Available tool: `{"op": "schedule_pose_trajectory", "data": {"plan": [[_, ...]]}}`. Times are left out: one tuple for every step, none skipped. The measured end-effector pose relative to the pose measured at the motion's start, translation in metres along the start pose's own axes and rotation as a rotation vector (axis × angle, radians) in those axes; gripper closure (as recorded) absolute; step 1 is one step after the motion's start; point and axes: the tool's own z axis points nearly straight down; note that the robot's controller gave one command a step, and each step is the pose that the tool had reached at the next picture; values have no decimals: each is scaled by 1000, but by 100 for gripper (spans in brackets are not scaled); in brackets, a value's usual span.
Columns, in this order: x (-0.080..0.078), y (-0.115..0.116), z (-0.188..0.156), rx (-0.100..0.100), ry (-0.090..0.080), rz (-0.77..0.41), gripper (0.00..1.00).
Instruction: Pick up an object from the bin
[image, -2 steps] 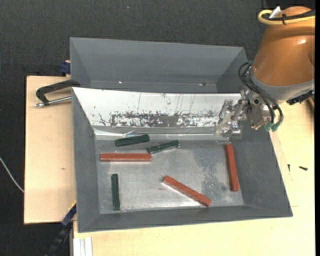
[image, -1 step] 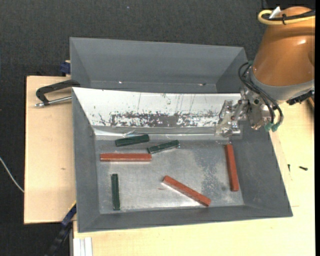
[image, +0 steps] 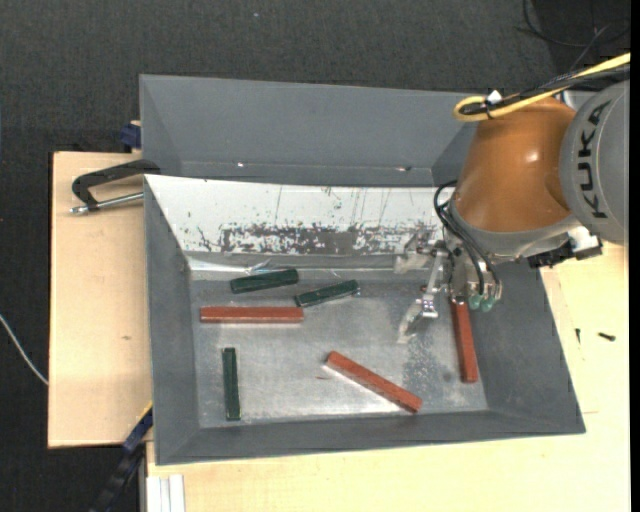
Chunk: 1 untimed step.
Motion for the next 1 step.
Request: {"op": "schedule_pose_trajectory", "data": {"plan": [[-2,0,-3,0,-7,-1,0]]}}
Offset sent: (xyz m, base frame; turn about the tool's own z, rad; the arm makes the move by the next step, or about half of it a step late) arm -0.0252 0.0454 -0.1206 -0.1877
